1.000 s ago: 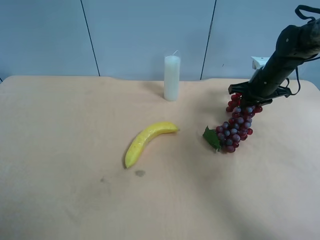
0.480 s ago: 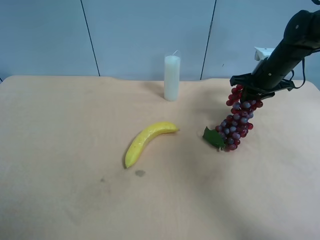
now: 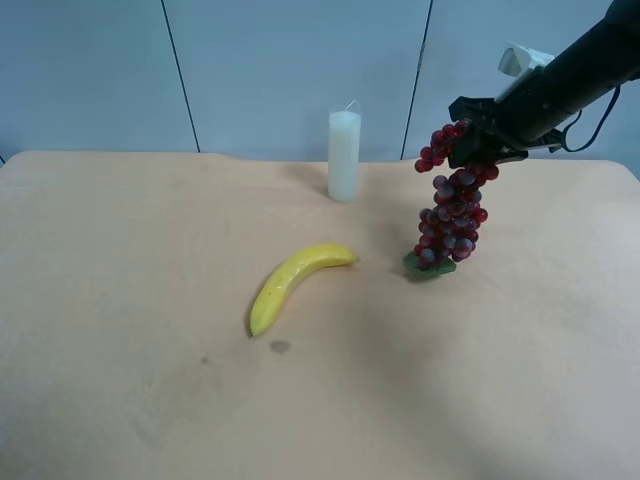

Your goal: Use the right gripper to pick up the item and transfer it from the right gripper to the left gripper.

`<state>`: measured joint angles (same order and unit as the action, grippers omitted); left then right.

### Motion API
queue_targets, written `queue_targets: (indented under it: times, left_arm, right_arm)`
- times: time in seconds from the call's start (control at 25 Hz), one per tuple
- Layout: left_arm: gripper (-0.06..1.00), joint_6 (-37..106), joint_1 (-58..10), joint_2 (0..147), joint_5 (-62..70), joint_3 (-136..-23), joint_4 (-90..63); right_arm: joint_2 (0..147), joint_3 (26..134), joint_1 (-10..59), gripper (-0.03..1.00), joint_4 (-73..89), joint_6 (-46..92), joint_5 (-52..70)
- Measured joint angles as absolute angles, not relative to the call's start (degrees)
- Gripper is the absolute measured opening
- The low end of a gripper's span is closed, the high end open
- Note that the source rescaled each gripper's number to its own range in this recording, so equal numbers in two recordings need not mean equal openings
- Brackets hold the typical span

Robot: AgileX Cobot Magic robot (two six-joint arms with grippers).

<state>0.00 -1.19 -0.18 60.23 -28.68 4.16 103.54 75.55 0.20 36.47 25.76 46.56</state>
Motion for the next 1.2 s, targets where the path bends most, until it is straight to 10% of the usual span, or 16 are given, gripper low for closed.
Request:
queue_targets:
  times: [1.2]
  left_arm:
    - [1.0,0.0,-1.2,-0.2,60.2,-28.7,4.2]
  right_arm:
    - [102.1,75.5,12.9,0.02,59.0,46.6,54.5]
